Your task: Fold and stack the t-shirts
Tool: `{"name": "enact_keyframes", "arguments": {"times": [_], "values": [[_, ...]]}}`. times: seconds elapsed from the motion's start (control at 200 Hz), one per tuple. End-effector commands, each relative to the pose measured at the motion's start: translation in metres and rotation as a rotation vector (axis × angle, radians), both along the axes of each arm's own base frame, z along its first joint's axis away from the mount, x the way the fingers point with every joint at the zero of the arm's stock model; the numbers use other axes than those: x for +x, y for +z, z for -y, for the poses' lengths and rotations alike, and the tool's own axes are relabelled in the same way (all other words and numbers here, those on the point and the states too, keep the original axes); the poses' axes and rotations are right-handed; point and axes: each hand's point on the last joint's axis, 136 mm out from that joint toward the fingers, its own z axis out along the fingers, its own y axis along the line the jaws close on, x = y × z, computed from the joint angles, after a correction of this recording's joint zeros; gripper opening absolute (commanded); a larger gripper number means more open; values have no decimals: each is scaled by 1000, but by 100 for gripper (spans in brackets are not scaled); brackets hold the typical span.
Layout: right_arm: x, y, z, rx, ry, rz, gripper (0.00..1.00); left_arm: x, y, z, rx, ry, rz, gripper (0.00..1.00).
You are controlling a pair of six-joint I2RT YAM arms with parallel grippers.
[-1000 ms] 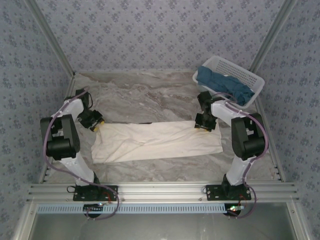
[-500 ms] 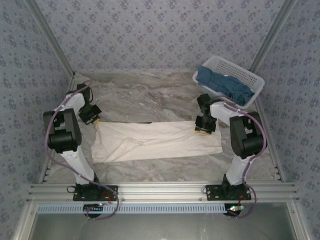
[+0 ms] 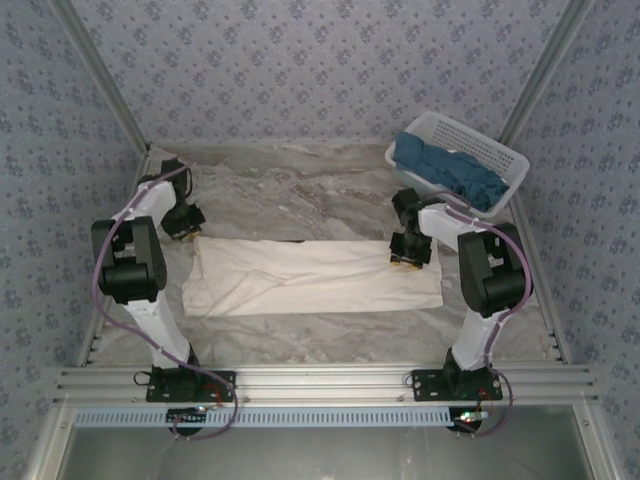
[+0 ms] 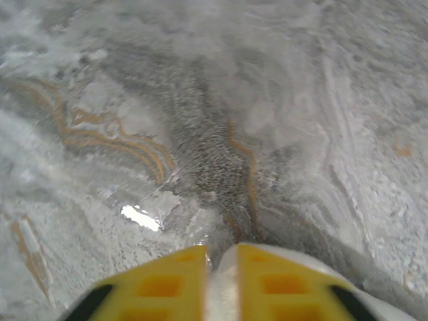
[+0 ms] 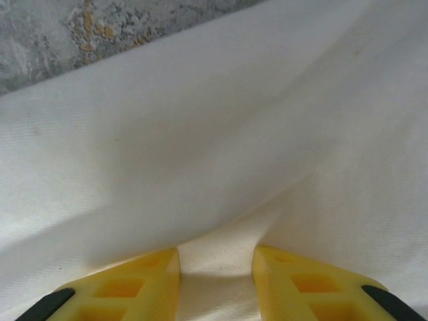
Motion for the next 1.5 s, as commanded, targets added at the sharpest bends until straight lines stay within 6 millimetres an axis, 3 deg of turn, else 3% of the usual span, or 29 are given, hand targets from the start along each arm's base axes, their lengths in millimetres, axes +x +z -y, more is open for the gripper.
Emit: {"name": "enact_keyframes", "arguments": {"times": [0.0, 0.055, 0.165, 0.28, 0.355, 0.44, 0.55, 0.724, 1.014, 1.279, 1.494], "values": [[5, 14, 3, -45, 11, 45, 38, -19, 33, -5, 118, -10, 15, 36], [10, 28, 0, -42, 29, 90, 39, -26, 50, 2, 139, -10, 60, 48], [16, 55, -14, -16, 84, 183, 45, -44, 65, 42, 68, -89, 123, 49], [20, 77, -44, 124, 179, 276, 52, -67, 45, 119, -247, -285, 100, 44], [19, 89, -75, 293, 258, 312, 55, -86, 30, 147, -335, -373, 35, 43], [16, 103, -99, 418, 305, 336, 55, -99, 14, 164, -414, -413, -24, 44], [12, 116, -112, 472, 336, 355, 56, -107, -3, 172, -426, -446, -65, 46], [9, 122, -112, 492, 325, 361, 56, -120, -18, 190, -461, -482, -105, 47], [1, 117, -107, 477, 306, 349, 55, -150, -13, 200, -464, -489, -125, 35], [-1, 110, -105, 472, 297, 340, 54, -186, -16, 224, -499, -524, -184, 24], [-6, 104, -103, 469, 293, 321, 54, -216, -7, 234, -519, -557, -260, 25]]}}
